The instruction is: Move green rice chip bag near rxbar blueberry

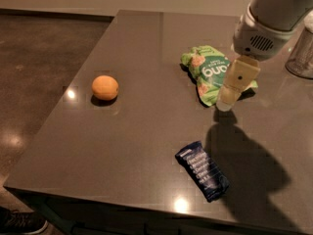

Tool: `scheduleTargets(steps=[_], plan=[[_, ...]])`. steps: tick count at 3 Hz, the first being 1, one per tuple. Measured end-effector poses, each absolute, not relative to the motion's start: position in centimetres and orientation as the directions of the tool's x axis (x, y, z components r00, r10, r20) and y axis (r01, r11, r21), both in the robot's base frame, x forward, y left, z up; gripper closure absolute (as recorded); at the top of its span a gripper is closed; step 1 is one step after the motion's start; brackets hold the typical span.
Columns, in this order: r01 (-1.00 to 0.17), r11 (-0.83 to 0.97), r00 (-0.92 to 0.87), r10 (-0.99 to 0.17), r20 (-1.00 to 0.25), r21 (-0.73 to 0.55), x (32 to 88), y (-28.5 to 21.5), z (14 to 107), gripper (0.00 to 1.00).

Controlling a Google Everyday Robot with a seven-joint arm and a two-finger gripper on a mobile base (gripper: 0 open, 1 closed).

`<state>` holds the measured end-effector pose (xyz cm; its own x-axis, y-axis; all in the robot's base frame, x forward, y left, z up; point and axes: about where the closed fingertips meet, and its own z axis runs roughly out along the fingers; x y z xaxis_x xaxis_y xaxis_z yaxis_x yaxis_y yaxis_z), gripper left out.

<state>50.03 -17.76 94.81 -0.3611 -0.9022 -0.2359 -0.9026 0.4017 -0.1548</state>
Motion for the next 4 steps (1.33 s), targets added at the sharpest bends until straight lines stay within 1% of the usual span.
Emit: scheduleTargets(steps=[1,2,3,4], plan=[[-0.846,0.524,-0.482,-0.831,-0.277,-0.100,53.5,-16.6,93.4,0.00],[-0.765,0.641,-0.591,-0.735,-0.332,-0.057,56.6,-16.4,92.9,0.00],[-0.667,0.743,-0.679,-0.638,-0.363,-0.060,59.7,-17.0,92.3,0.00],[-0.583,0.808,-0.739,-0.572,-0.356,-0.086,62.6,-17.8,91.5,0.00]])
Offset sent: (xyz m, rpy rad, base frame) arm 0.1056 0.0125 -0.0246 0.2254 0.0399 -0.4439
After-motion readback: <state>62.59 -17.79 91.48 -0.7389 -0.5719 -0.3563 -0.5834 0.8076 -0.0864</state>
